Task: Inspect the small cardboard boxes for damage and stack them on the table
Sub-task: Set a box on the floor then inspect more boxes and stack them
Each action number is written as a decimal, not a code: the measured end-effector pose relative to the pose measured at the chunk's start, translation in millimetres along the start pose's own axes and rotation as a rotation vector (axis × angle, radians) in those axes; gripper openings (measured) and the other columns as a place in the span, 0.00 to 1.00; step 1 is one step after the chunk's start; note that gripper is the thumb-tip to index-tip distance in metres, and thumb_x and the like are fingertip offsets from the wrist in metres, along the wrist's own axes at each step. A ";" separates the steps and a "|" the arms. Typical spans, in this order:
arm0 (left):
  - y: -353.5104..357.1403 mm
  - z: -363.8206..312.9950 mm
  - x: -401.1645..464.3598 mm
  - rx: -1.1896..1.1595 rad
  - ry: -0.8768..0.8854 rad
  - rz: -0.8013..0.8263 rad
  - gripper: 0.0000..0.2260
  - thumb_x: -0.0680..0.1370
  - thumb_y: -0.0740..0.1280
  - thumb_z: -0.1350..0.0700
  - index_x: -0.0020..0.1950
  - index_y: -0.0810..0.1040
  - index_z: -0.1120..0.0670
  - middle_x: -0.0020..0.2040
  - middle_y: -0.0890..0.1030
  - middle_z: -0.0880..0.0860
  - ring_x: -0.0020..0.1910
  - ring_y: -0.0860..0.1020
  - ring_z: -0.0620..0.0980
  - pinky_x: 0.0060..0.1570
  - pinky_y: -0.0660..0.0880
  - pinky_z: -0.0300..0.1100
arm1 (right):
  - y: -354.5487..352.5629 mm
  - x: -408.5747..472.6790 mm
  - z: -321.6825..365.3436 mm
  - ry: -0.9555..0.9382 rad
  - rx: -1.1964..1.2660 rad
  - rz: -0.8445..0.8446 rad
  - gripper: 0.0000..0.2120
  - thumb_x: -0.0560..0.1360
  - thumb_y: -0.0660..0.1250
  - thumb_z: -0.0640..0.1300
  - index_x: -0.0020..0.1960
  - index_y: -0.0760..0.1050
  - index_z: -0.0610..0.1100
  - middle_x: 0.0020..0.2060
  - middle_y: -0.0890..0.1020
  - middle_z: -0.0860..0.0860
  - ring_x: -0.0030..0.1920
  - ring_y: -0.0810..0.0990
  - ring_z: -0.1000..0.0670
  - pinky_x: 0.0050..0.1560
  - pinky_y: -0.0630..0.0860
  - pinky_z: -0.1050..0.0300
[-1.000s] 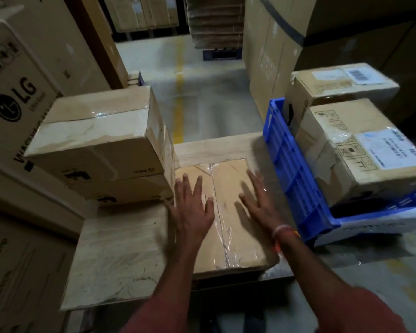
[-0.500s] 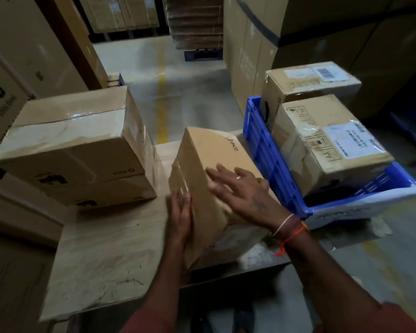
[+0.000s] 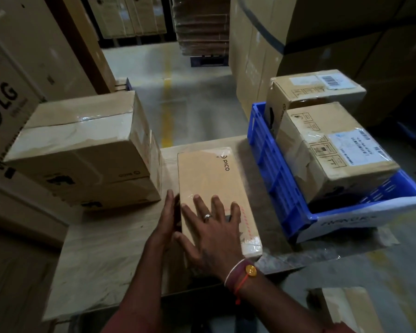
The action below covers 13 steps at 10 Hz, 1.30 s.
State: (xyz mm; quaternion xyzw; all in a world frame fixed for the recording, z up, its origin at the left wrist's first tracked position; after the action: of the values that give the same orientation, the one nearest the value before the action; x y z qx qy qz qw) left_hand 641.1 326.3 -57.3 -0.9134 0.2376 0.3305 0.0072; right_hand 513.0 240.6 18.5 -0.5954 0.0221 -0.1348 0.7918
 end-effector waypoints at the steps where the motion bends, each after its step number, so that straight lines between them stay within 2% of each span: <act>1: 6.1 -45.4 -5.4 0.073 0.264 -0.144 0.32 0.79 0.61 0.34 0.79 0.66 0.49 0.77 0.68 0.52 0.77 0.66 0.56 0.73 0.65 0.60 | -18.2 40.1 -22.3 0.015 0.033 -0.119 0.29 0.80 0.55 0.66 0.76 0.69 0.55 0.70 0.78 0.48 0.64 0.77 0.40 0.63 0.69 0.38; 2: 25.0 -69.8 -16.6 0.234 0.536 -0.250 0.27 0.83 0.63 0.44 0.81 0.62 0.45 0.80 0.64 0.48 0.77 0.64 0.48 0.76 0.63 0.54 | -18.2 72.9 -58.0 0.126 0.016 0.060 0.32 0.81 0.49 0.68 0.82 0.54 0.59 0.83 0.56 0.49 0.82 0.54 0.44 0.73 0.52 0.26; 3: 46.9 -65.6 -14.2 0.509 0.601 -0.268 0.29 0.83 0.63 0.44 0.82 0.57 0.41 0.83 0.54 0.47 0.80 0.59 0.47 0.75 0.59 0.44 | -4.7 78.4 -70.0 0.123 -0.021 0.160 0.32 0.82 0.47 0.65 0.83 0.47 0.59 0.84 0.46 0.52 0.83 0.40 0.46 0.74 0.53 0.24; 4: 54.2 -58.4 -10.4 0.820 0.536 -0.391 0.29 0.83 0.60 0.43 0.83 0.54 0.42 0.84 0.46 0.47 0.78 0.63 0.54 0.73 0.64 0.49 | -0.8 76.3 -71.0 0.099 -0.038 0.143 0.31 0.82 0.48 0.62 0.83 0.48 0.58 0.84 0.47 0.51 0.83 0.41 0.46 0.71 0.63 0.30; 5: 56.9 -58.8 -12.0 0.898 0.535 -0.444 0.29 0.83 0.58 0.42 0.83 0.53 0.43 0.84 0.46 0.48 0.75 0.67 0.59 0.69 0.68 0.53 | -0.5 77.4 -71.4 0.115 -0.054 0.154 0.31 0.83 0.48 0.61 0.83 0.46 0.58 0.84 0.45 0.51 0.83 0.40 0.46 0.71 0.64 0.32; 6: 59.3 -59.6 -20.4 0.943 0.528 -0.494 0.28 0.84 0.57 0.43 0.83 0.52 0.43 0.84 0.46 0.49 0.74 0.68 0.59 0.65 0.70 0.54 | -1.0 79.3 -76.8 0.080 -0.022 0.174 0.31 0.83 0.49 0.63 0.83 0.45 0.57 0.84 0.44 0.51 0.83 0.39 0.47 0.74 0.64 0.35; 7: 59.2 -57.4 -26.6 0.984 0.526 -0.575 0.30 0.83 0.57 0.42 0.83 0.49 0.43 0.84 0.45 0.50 0.74 0.67 0.59 0.64 0.72 0.56 | -6.9 69.7 -84.1 0.086 0.114 0.178 0.34 0.82 0.52 0.65 0.84 0.46 0.56 0.84 0.43 0.52 0.82 0.37 0.50 0.79 0.56 0.36; 8: 63.3 -54.3 -27.1 1.071 0.558 -0.590 0.28 0.83 0.56 0.42 0.82 0.52 0.41 0.84 0.47 0.51 0.77 0.63 0.57 0.63 0.71 0.59 | -9.5 55.7 -86.9 0.153 0.050 0.188 0.36 0.82 0.50 0.66 0.84 0.45 0.53 0.84 0.42 0.50 0.82 0.36 0.49 0.79 0.45 0.31; 9: 67.6 -55.4 -22.9 1.143 0.544 -0.556 0.26 0.83 0.54 0.43 0.82 0.56 0.44 0.84 0.48 0.53 0.79 0.59 0.56 0.66 0.69 0.60 | -17.1 72.8 -86.7 0.159 -0.003 0.202 0.33 0.83 0.50 0.63 0.84 0.50 0.51 0.84 0.48 0.49 0.83 0.42 0.48 0.75 0.42 0.24; 10: 67.8 -57.2 -18.6 1.167 0.555 -0.539 0.26 0.83 0.53 0.43 0.82 0.55 0.46 0.84 0.48 0.53 0.78 0.59 0.56 0.67 0.69 0.60 | -19.7 99.3 -91.3 0.139 0.040 0.187 0.30 0.85 0.49 0.60 0.84 0.51 0.50 0.84 0.48 0.52 0.83 0.42 0.49 0.75 0.43 0.22; 11: 66.9 -57.6 -16.6 1.125 0.551 -0.528 0.26 0.83 0.54 0.43 0.82 0.54 0.45 0.84 0.47 0.51 0.77 0.62 0.57 0.65 0.70 0.60 | -14.2 107.7 -94.3 0.090 0.023 0.204 0.30 0.85 0.47 0.59 0.84 0.46 0.50 0.84 0.45 0.54 0.83 0.39 0.51 0.76 0.43 0.24; 12: 65.3 -55.6 -21.6 1.060 0.522 -0.546 0.30 0.83 0.56 0.42 0.83 0.51 0.46 0.84 0.48 0.52 0.75 0.66 0.58 0.64 0.71 0.58 | -13.2 85.2 -95.7 0.134 0.051 0.196 0.31 0.84 0.47 0.62 0.84 0.45 0.54 0.83 0.41 0.55 0.82 0.35 0.50 0.75 0.41 0.24; 13: 59.1 -51.3 -26.0 0.914 0.430 -0.583 0.35 0.80 0.60 0.37 0.82 0.51 0.49 0.81 0.60 0.54 0.72 0.71 0.60 0.65 0.71 0.56 | -10.3 45.1 -95.5 0.238 0.208 0.175 0.33 0.83 0.49 0.65 0.83 0.42 0.58 0.82 0.37 0.57 0.82 0.39 0.43 0.77 0.49 0.30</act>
State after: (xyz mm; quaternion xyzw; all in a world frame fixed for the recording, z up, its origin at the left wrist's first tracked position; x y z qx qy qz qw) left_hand 628.6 276.3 7.1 -0.8918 0.0912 -0.0143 0.4429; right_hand 535.9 137.6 6.2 -0.4860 0.1533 -0.1364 0.8495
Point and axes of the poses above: each hand's wrist, its own x-axis towards the middle knuckle, its own y-axis out of the palm, z = x × y, the point moved 3 cm from there along x, towards the middle knuckle
